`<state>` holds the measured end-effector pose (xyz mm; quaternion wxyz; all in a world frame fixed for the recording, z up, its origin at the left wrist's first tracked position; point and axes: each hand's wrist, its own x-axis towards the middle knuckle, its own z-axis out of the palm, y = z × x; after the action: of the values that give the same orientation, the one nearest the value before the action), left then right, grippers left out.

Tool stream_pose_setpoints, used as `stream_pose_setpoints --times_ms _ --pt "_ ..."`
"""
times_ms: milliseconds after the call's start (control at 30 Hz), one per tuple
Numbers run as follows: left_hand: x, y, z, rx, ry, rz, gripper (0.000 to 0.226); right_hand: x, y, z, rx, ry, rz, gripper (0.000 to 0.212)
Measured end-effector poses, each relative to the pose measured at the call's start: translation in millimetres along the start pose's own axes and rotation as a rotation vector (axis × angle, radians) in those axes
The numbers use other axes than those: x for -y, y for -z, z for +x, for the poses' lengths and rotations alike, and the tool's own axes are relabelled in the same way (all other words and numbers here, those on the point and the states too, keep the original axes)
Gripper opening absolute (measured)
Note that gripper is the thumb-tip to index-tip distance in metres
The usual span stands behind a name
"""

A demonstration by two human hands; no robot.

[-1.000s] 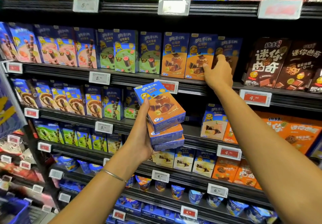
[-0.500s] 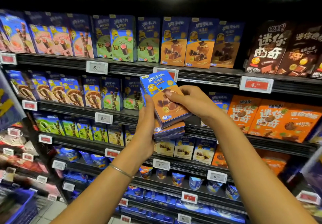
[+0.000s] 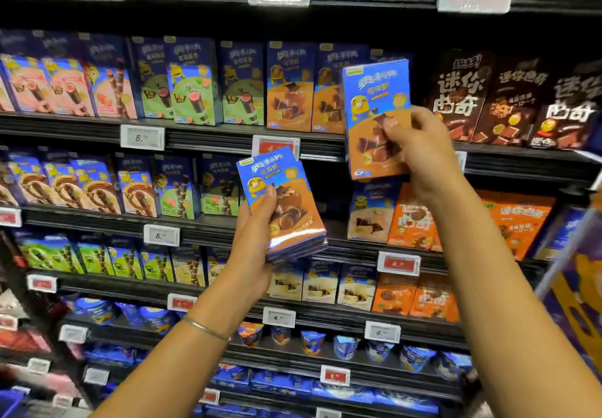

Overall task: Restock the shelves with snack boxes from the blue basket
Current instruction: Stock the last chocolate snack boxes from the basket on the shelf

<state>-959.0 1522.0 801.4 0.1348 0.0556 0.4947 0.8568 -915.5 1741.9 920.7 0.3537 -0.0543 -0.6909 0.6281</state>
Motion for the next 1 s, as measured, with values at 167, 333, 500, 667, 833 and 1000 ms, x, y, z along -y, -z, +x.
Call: stream_pose_setpoints --times_ms 167,333,500,667,833,1000 --pt "-0.4 -7.1 -3.0 0.008 0.012 -0.004 0.055 5.4 21.2 42.1 -0.175 0.082 -0.050 0.029" --pt "-2.7 -22.7 -2.4 0.018 0.030 0.000 0.061 2.7 9.2 72.4 -0.207 0.087 -0.210 0.033" --pt "1.7 -29.5 -2.8 0.034 0.034 -0.002 0.074 -10.3 4.9 84.4 -0.286 0.099 -0.420 0.031" --pt "3.5 -28.3 -2.2 0.043 0.055 -0.023 0.060 -12.8 0.3 90.2 -0.308 0.154 -0.602 0.035" --pt "4.5 -28.5 -2.3 0.041 0.055 -0.015 0.058 -17.3 0.2 92.1 -0.339 0.169 -0.746 0.039" --pt "6.3 -28.2 -4.0 0.042 0.055 -0.020 0.059 -19.3 -2.0 92.2 -0.339 0.136 -0.841 0.037"
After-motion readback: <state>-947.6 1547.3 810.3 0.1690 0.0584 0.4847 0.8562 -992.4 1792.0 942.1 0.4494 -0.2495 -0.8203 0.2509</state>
